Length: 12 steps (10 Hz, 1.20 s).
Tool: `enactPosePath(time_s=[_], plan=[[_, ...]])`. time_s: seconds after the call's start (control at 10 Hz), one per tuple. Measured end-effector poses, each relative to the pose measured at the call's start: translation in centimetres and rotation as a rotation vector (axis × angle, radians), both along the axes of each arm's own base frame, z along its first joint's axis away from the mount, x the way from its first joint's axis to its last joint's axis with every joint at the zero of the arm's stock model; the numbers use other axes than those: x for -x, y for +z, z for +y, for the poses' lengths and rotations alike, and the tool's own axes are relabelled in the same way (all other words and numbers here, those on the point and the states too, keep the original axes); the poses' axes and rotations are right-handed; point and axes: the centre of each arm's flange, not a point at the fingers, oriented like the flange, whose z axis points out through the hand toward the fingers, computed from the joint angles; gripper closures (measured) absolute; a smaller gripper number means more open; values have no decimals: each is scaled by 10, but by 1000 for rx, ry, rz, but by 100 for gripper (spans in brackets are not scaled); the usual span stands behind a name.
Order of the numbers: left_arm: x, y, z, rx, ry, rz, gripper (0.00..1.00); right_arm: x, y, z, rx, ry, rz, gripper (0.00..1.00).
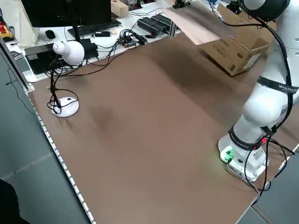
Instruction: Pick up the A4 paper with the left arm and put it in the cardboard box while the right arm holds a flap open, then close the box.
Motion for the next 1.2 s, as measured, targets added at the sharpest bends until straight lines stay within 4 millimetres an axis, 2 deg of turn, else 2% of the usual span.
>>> enactPosePath(time_s=[0.2,0.6,0.9,1.1,1.2], plan=[[7,10,-28,4,69,-12,70,-5,-8,8,-18,-42,-23,96],[15,13,-52,5,136,-7,70,-19,-19,18,-34,-46,-37,96],[27,15,-86,7,116,-9,70,-24,-27,24,-43,-44,-46,95],[31,18,-99,14,97,-23,70,-28,-29,24,-55,-49,-63,85],[31,19,-103,21,93,-36,70,-29,-29,25,-59,-50,-68,72]])
